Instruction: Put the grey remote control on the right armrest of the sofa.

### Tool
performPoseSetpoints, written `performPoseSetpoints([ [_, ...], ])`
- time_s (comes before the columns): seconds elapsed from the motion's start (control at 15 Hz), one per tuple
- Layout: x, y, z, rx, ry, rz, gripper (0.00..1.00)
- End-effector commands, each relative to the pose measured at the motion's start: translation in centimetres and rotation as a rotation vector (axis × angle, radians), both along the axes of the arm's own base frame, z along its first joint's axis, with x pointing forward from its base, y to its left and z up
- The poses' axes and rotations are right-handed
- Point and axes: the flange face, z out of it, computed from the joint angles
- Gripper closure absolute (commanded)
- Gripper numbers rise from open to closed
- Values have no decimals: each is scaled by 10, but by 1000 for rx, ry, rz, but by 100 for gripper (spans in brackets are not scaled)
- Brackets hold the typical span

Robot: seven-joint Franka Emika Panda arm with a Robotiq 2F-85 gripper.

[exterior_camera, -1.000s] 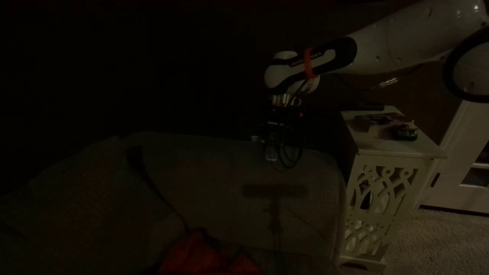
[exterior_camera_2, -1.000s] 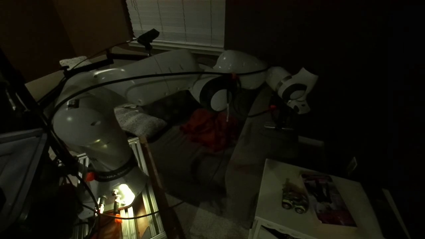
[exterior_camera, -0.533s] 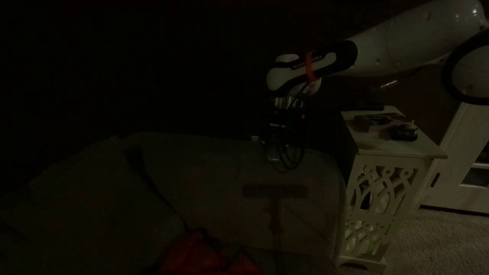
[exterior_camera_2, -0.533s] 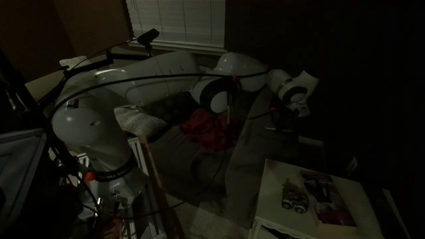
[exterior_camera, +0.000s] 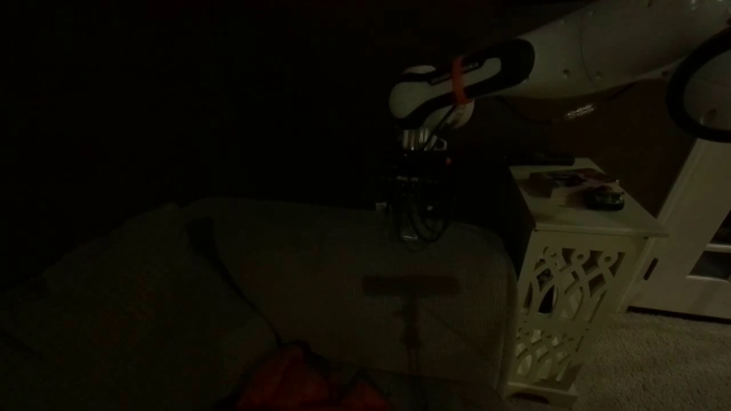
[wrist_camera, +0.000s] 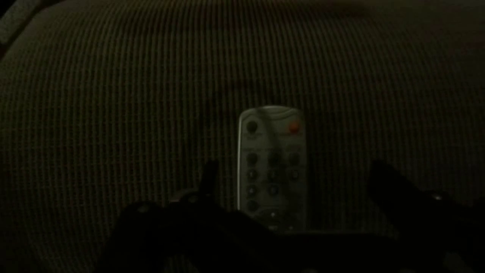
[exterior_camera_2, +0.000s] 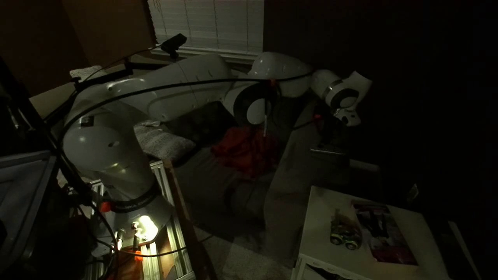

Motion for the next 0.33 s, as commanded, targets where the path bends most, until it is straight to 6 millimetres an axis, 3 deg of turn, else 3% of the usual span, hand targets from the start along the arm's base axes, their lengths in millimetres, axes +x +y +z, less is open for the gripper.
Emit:
performPoseSetpoints([
  [0.0, -5, 12, 56, -45, 38, 65, 0],
  [0.13, -6, 16, 84, -58, 16, 181, 0],
  [0.2, 1, 16, 62, -33, -4, 95, 0],
  [0.27, 1, 17, 76, -35, -9, 127, 0],
])
